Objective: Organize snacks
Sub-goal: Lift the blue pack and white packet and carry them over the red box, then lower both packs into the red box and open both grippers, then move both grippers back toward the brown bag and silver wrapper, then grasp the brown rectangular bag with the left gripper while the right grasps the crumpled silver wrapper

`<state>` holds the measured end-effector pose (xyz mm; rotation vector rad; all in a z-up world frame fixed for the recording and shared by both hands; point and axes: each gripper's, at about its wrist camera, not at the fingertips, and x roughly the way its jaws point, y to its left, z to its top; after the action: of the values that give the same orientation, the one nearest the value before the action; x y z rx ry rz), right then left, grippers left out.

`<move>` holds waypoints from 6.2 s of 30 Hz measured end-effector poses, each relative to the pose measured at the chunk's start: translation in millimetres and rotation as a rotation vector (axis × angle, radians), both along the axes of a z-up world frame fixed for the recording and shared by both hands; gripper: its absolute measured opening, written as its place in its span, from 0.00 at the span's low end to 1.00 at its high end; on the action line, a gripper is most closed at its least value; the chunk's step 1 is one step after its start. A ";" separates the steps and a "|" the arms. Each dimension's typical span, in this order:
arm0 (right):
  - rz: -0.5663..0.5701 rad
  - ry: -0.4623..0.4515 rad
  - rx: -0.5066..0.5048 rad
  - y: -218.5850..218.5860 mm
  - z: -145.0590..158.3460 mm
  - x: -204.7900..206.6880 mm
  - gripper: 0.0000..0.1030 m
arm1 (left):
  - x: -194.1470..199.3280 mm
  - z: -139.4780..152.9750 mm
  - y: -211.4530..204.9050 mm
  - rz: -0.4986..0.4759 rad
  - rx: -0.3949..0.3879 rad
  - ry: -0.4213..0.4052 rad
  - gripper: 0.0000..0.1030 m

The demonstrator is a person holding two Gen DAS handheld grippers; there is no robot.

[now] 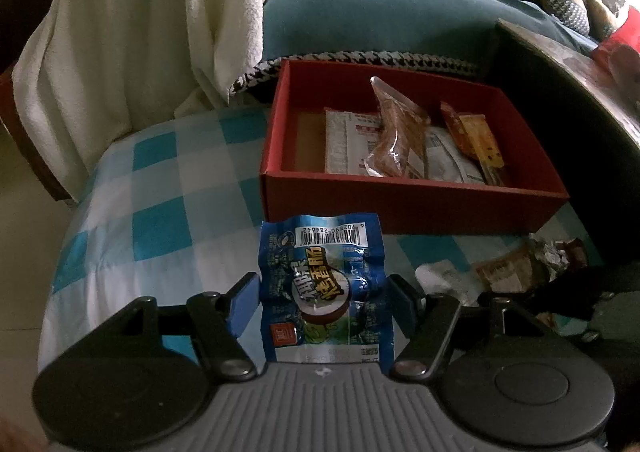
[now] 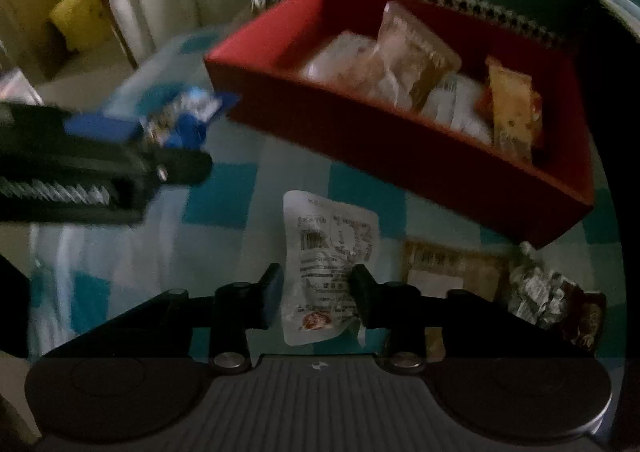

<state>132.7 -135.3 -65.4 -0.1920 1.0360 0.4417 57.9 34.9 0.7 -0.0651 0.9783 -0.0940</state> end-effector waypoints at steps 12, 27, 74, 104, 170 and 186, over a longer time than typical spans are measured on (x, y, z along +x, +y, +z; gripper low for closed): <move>-0.017 0.003 -0.037 -5.2 -11.0 9.2 0.69 | 0.0 0.1 4.4 -0.004 -0.033 0.015 0.61; -0.022 0.055 -0.007 -18.4 -10.8 19.4 0.60 | 7.4 -17.5 -6.1 -0.032 -0.040 0.091 0.60; -0.211 -0.189 0.110 -76.9 50.3 133.5 0.61 | 134.1 11.9 -50.7 -0.027 0.057 -0.117 0.61; -0.294 -0.194 0.160 -120.9 76.6 67.8 0.84 | 86.5 36.6 -69.8 -0.113 0.051 -0.174 0.76; -0.020 0.276 0.182 -155.9 -15.6 14.1 1.00 | -23.4 -37.2 -54.5 -0.234 -0.027 0.247 0.55; -0.313 0.064 -0.032 -125.0 -28.6 28.6 1.00 | -23.1 -39.8 -59.8 -0.218 0.009 0.190 0.59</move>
<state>161.3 -260.3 -94.0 -0.0421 1.1145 0.1490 34.7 -24.8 -39.1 0.0423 1.1735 -0.2876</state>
